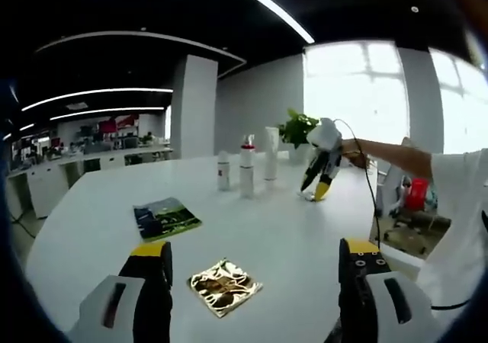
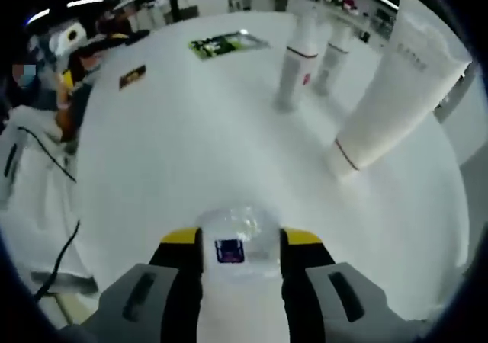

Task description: Arrange the skincare products in the storage area until every visible bottle or jar stands upright without overlapping.

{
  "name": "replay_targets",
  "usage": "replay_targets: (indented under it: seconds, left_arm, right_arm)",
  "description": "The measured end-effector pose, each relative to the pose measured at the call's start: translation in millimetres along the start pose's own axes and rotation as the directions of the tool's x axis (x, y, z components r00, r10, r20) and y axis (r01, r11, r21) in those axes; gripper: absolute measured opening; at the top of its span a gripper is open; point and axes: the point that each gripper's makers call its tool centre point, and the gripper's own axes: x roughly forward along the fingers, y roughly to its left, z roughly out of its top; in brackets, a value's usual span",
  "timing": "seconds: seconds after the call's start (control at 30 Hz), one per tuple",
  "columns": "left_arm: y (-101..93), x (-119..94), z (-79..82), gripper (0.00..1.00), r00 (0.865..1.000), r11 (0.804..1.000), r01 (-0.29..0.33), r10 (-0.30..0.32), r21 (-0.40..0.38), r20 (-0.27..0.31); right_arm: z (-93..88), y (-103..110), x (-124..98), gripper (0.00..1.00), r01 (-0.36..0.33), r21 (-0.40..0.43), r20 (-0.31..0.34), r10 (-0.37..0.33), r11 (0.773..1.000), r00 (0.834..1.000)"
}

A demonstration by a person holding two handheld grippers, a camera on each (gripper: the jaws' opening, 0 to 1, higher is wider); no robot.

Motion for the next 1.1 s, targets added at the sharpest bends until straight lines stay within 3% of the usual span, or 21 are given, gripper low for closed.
replay_targets:
  seconds: [0.13,0.27,0.37,0.43,0.53,0.57,0.6,0.63,0.67,0.7,0.77,0.9,0.93,1.0,1.07,1.1]
  left_arm:
    - [0.0,0,0.5,0.93,1.000,1.000,-0.002,0.002,0.005,0.001]
    - [-0.1,1,0.7,0.92,1.000,1.000,-0.006,0.006,0.003,0.005]
    - [-0.9,2,0.5,0.92,1.000,1.000,-0.007,0.007,0.009,0.003]
    - [-1.7,3,2.2,0.92,1.000,1.000,-0.003,0.003,0.005,0.015]
    - [-6.3,4,6.6,0.92,0.999,0.999,0.023,-0.022,-0.023,0.045]
    - [-6.7,4,7.2,0.92,0.999,1.000,0.023,-0.022,-0.021,0.049]
    - [-7.5,4,7.3,0.92,0.998,1.000,0.024,-0.023,-0.016,0.051]
    - [-7.8,4,7.2,0.92,0.999,1.000,0.023,-0.023,-0.012,0.050]
    - [-7.7,4,7.1,0.92,0.999,1.000,0.022,-0.022,-0.010,0.049]
    - [-6.4,4,6.6,0.92,0.999,1.000,0.013,-0.013,-0.001,0.048]
    - [-4.8,4,6.0,0.92,0.999,1.000,0.006,-0.006,-0.003,0.047]
    - [0.2,1,7.8,0.91,0.998,1.000,-0.007,0.008,-0.021,0.065]
    - [0.6,1,8.0,0.91,0.998,1.000,-0.008,0.010,-0.022,0.066]
    - [2.5,-1,9.4,0.91,0.997,0.999,-0.018,0.020,-0.026,0.074]
    - [3.1,-2,10.5,0.91,0.996,0.999,-0.025,0.027,-0.026,0.080]
    - [3.1,-2,10.9,0.91,0.996,0.999,-0.027,0.029,-0.025,0.081]
  right_arm:
    - [26.9,-8,-7,0.38,0.022,-0.023,0.104,-0.020,0.999,0.994]
    - [58.1,6,-11,0.38,0.045,-0.051,0.248,-0.031,0.998,0.968]
    - [79.6,24,-11,0.38,0.049,-0.058,0.344,-0.026,0.997,0.939]
    - [100.7,30,-11,0.38,0.053,-0.058,0.435,-0.022,0.997,0.900]
    - [122.5,38,-8,0.38,0.063,-0.065,0.522,-0.020,0.996,0.853]
    - [126.8,40,-6,0.38,0.066,-0.065,0.535,-0.021,0.996,0.845]
    - [135.8,42,-5,0.38,0.068,-0.056,0.571,-0.024,0.996,0.821]
    - [141.6,44,-3,0.38,0.065,-0.054,0.594,-0.020,0.996,0.804]
    - [143.6,45,-2,0.38,0.062,-0.053,0.602,-0.017,0.997,0.798]
    - [152.4,48,2,0.38,0.058,-0.039,0.635,-0.020,0.998,0.772]
    - [157.8,50,6,0.38,0.062,-0.035,0.653,-0.024,0.997,0.757]
    - [177.3,52,11,0.39,0.054,0.016,0.734,-0.048,0.998,0.678]
    - [178.9,52,11,0.39,0.050,0.020,0.741,-0.049,0.999,0.670]
    - [188.6,50,12,0.39,0.032,0.055,0.783,-0.063,0.998,0.619]
    - [193.6,49,12,0.39,0.019,0.068,0.803,-0.066,0.998,0.593]
    - [198.7,49,10,0.39,0.004,0.086,0.828,-0.073,0.996,0.556]
